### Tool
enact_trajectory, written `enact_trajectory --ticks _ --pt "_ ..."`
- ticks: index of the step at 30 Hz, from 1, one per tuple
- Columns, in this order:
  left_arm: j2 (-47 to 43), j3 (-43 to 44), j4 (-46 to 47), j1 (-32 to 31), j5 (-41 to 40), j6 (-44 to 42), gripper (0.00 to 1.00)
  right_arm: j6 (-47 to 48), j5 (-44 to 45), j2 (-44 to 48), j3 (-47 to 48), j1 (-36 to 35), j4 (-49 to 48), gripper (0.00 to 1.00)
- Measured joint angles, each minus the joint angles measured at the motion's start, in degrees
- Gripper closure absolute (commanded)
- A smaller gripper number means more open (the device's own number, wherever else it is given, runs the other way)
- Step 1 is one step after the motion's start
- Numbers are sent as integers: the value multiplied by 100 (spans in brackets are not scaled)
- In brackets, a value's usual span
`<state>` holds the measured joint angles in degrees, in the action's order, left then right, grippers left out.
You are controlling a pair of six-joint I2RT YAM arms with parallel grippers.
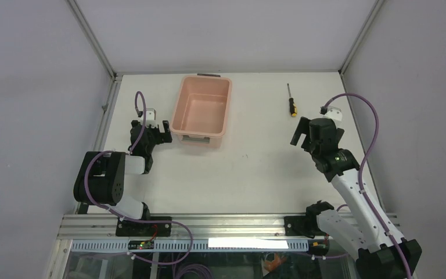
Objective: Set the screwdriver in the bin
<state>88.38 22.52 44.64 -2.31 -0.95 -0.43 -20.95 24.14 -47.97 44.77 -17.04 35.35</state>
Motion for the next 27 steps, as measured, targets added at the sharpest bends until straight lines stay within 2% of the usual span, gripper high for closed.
enact_trajectory --ticks 4,8,14,19,24,27 --pt "0 0 -2 2 0 0 1 2 31 -177 116 0 87 0" --pt "0 0 -2 0 -2 0 1 4 33 -905 839 4 317 0" --pt "0 0 0 2 -2 0 1 326 -282 -3353 3580 208 1029 0" --pt "0 0 -2 0 0 0 1 828 -916 -5705 5956 734 1545 4" --pt "0 0 -4 0 0 0 1 1231 -1419 -7775 7632 1172 2170 8" --pt "0 0 -2 0 0 0 1 1377 -1639 -8594 8035 1346 2476 9"
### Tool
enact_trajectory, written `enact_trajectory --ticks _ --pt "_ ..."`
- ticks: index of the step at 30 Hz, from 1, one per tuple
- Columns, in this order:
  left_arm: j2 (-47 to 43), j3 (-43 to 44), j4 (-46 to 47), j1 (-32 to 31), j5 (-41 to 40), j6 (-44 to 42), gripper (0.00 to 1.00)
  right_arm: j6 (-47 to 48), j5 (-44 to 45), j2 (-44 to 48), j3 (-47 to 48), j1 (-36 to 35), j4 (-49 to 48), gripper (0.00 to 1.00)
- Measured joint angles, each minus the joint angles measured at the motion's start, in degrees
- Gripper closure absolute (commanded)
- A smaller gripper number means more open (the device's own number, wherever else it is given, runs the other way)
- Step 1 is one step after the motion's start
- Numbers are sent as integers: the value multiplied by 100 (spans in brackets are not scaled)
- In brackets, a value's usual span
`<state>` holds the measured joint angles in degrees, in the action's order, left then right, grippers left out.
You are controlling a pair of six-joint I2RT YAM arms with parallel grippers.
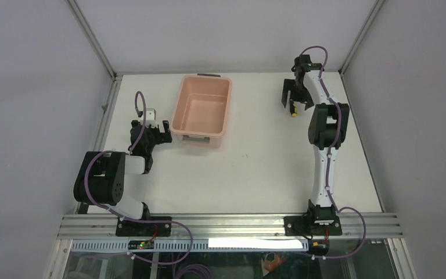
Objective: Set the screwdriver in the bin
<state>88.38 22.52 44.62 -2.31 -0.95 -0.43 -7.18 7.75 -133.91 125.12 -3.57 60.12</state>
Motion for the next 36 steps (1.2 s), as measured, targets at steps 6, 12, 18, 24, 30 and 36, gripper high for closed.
enact_trajectory --ticks 6,12,18,24,30,36 --pt "0 0 0 0 -2 0 1 107 -280 -634 61 247 181 29" --pt "0 0 0 0 0 0 1 251 -509 -761 238 328 85 78" --pt "0 0 0 0 0 0 1 437 -623 -739 240 348 96 100" --pt "0 0 0 0 0 0 1 291 -415 -308 -109 313 140 100" --pt "0 0 0 0 0 0 1 -96 -234 1665 -1506 210 234 100" --pt "0 0 0 0 0 0 1 -619 -2 3453 -2111 -111 433 100"
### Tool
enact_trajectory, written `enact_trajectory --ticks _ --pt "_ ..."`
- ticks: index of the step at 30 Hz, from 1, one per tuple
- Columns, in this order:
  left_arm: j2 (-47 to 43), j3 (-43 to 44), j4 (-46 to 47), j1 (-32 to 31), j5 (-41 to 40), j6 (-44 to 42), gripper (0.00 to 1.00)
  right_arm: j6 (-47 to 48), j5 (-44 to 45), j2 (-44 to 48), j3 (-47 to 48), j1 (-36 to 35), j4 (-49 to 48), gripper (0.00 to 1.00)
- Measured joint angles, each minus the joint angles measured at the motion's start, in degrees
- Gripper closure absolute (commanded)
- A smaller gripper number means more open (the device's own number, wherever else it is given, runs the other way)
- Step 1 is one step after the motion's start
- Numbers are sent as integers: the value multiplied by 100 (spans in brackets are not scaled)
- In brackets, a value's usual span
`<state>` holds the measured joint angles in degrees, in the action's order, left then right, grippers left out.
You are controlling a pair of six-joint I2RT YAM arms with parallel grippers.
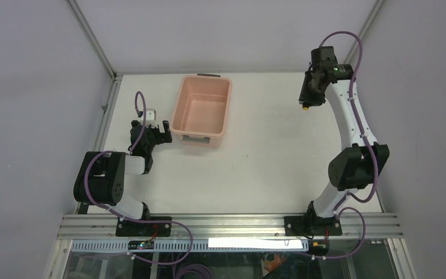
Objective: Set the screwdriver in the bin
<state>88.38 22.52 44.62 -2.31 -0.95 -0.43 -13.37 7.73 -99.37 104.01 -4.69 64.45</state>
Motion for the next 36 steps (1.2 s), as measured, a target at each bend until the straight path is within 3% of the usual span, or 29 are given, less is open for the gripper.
enact_trajectory --ticks 5,10,19,24,32,36 --pt "0 0 -2 0 -2 0 1 -446 227 409 -2 -625 363 100" --pt "0 0 0 0 0 0 1 -892 315 153 636 -1790 592 100" --pt "0 0 -2 0 0 0 1 -1165 -142 -1930 3169 -3423 249 100" --pt "0 -2 -2 0 0 0 1 -1198 -409 -3032 3775 -3735 -55 100" --pt "0 -2 -2 0 0 0 1 -1198 -527 -3993 3550 -3812 -472 100" --pt "0 -2 -2 0 0 0 1 -1250 -544 -4190 3250 -3860 -592 94"
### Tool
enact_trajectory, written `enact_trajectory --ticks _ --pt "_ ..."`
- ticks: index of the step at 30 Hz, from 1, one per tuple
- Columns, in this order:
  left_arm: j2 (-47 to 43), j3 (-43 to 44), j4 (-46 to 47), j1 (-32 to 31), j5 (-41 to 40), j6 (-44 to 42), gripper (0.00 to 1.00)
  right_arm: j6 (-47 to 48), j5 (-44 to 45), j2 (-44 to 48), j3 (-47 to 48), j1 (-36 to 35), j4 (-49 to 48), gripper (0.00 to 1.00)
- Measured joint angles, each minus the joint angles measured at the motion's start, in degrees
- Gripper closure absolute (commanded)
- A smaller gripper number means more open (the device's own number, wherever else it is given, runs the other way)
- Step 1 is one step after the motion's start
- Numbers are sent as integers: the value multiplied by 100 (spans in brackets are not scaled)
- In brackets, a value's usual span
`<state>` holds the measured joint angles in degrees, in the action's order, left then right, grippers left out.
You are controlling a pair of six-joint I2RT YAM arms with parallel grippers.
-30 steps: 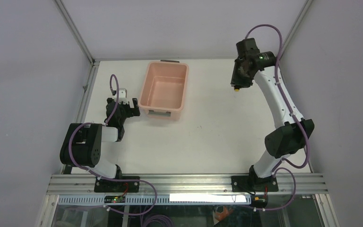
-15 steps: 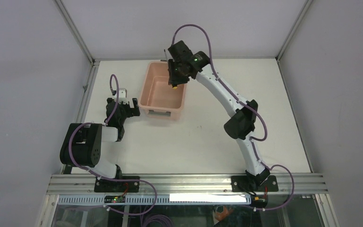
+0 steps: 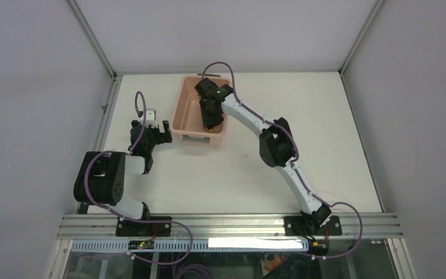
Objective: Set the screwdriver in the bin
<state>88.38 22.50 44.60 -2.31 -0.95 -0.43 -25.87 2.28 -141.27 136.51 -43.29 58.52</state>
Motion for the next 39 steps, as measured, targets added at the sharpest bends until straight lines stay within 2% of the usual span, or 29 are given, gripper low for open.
enact_trajectory --ticks 11,13,21,24,28,32,37,39 --pt "0 0 0 0 0 0 1 -131 4 -457 -98 -72 -109 57" --pt "0 0 0 0 0 0 1 -116 0 -452 -98 -81 -118 40" --pt "0 0 0 0 0 0 1 181 11 -203 105 -179 -105 28" --pt "0 0 0 0 0 0 1 404 109 260 184 -205 -111 3" --pt "0 0 0 0 0 0 1 844 422 1375 -138 -192 -310 1" --pt "0 0 0 0 0 0 1 1067 739 2896 -1095 96 -487 1" --pt "0 0 0 0 0 0 1 1150 981 4409 -2651 1410 -688 1" --pt "0 0 0 0 0 0 1 1154 1095 4699 -3156 1982 -713 1"
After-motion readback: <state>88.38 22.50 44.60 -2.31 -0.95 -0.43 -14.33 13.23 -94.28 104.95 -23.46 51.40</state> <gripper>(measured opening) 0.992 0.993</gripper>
